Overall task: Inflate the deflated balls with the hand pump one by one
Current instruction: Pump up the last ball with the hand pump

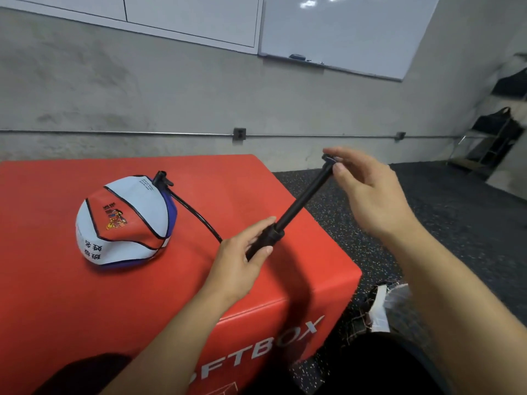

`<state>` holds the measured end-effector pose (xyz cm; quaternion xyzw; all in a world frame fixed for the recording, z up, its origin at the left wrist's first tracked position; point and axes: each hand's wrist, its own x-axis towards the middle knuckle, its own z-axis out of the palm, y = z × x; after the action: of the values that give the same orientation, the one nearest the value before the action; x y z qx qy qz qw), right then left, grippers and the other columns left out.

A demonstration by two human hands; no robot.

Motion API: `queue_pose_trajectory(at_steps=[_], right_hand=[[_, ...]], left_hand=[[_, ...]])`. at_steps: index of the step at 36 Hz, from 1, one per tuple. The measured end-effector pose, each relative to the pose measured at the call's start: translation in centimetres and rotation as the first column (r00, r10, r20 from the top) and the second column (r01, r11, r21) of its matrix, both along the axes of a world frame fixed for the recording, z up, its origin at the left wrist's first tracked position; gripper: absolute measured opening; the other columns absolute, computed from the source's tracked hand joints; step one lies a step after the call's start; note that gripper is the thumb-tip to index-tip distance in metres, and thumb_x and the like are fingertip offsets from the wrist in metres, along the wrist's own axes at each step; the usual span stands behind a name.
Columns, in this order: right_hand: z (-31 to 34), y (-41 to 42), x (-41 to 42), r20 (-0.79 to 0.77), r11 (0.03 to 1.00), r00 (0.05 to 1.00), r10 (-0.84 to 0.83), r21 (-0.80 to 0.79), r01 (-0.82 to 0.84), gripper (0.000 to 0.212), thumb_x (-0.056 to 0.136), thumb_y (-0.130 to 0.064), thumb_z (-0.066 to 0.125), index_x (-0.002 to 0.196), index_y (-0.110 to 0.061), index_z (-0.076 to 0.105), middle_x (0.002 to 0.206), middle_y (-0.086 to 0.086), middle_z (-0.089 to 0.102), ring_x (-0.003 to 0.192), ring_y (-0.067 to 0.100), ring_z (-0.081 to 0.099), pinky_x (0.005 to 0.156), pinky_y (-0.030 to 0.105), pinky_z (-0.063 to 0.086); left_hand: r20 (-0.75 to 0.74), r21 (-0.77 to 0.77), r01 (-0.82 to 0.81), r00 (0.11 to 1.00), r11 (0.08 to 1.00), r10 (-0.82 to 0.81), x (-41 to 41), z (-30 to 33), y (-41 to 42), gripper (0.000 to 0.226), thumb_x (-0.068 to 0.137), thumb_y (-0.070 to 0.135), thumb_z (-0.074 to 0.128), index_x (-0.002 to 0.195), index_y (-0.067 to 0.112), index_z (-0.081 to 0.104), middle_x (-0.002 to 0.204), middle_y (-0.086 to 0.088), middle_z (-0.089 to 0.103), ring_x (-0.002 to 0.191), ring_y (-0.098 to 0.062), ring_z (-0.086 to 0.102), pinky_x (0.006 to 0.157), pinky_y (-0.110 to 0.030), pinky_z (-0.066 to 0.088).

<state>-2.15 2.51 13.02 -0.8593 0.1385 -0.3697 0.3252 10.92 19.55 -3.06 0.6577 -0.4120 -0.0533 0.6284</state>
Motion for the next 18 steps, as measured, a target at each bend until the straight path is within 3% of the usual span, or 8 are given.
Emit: queue_pose_trajectory(at_steps=[3, 6, 10, 14, 18], right_hand=[[0.1, 0.7, -0.4, 0.032, 0.993, 0.996, -0.086, -0.073, 0.088, 0.030, 0.104, -0.017, 0.061, 0.129, -0.027, 0.073, 0.103, -0.018, 0.074, 0.078, -0.019, 0.061, 0.071, 0.001, 0.040], [-1.4, 1.9, -0.2, 0.068, 0.980, 0.986, -0.151, -0.119, 0.159, 0.030, 0.102, -0.019, 0.063, 0.128, -0.026, 0.075, 0.084, -0.021, 0.068, 0.062, -0.007, 0.059, 0.064, 0.008, 0.039], [-3.9, 3.0, 0.2, 0.089, 0.976, 0.979, -0.181, -0.110, 0.190, 0.031, 0.102, -0.019, 0.064, 0.129, -0.027, 0.074, 0.105, -0.011, 0.078, 0.083, 0.004, 0.069, 0.080, 0.031, 0.055], [-5.9, 3.5, 0.4, 0.072, 0.975, 0.979, -0.191, -0.097, 0.198, 0.030, 0.102, -0.018, 0.064, 0.128, -0.029, 0.074, 0.106, -0.012, 0.077, 0.081, 0.008, 0.069, 0.079, 0.035, 0.057], [-7.6, 4.1, 0.7, 0.041, 0.980, 0.985, -0.168, -0.099, 0.171, 0.030, 0.101, -0.018, 0.065, 0.127, -0.032, 0.074, 0.116, -0.014, 0.075, 0.087, 0.003, 0.067, 0.083, 0.030, 0.055]], left_hand=[[-0.015, -0.012, 0.012, 1.000, 1.000, -0.012, -0.2, -0.1, 0.3, 0.063, 0.095, -0.006, 0.067, 0.140, 0.037, 0.060, 0.126, 0.033, 0.068, 0.124, 0.006, 0.062, 0.102, -0.008, 0.042], [-0.019, -0.025, 0.023, 1.000, 0.999, -0.023, -0.3, -0.4, 0.4, 0.064, 0.095, -0.007, 0.065, 0.140, 0.038, 0.059, 0.129, 0.033, 0.067, 0.127, 0.004, 0.061, 0.106, -0.011, 0.041], [-0.001, -0.004, 0.028, 1.000, 1.000, -0.028, 0.0, -0.8, 0.2, 0.063, 0.095, -0.003, 0.065, 0.144, 0.036, 0.060, 0.133, 0.027, 0.067, 0.130, 0.002, 0.060, 0.111, -0.022, 0.043], [0.042, 0.026, 0.019, 0.999, 0.999, -0.020, 0.2, -1.1, -0.2, 0.061, 0.094, 0.009, 0.064, 0.147, 0.039, 0.057, 0.140, 0.024, 0.063, 0.135, 0.000, 0.056, 0.118, -0.039, 0.043], [0.051, 0.031, 0.017, 0.999, 0.999, -0.018, 0.3, -1.3, -0.5, 0.060, 0.095, 0.012, 0.064, 0.148, 0.040, 0.057, 0.142, 0.024, 0.062, 0.135, 0.000, 0.056, 0.118, -0.042, 0.044]])
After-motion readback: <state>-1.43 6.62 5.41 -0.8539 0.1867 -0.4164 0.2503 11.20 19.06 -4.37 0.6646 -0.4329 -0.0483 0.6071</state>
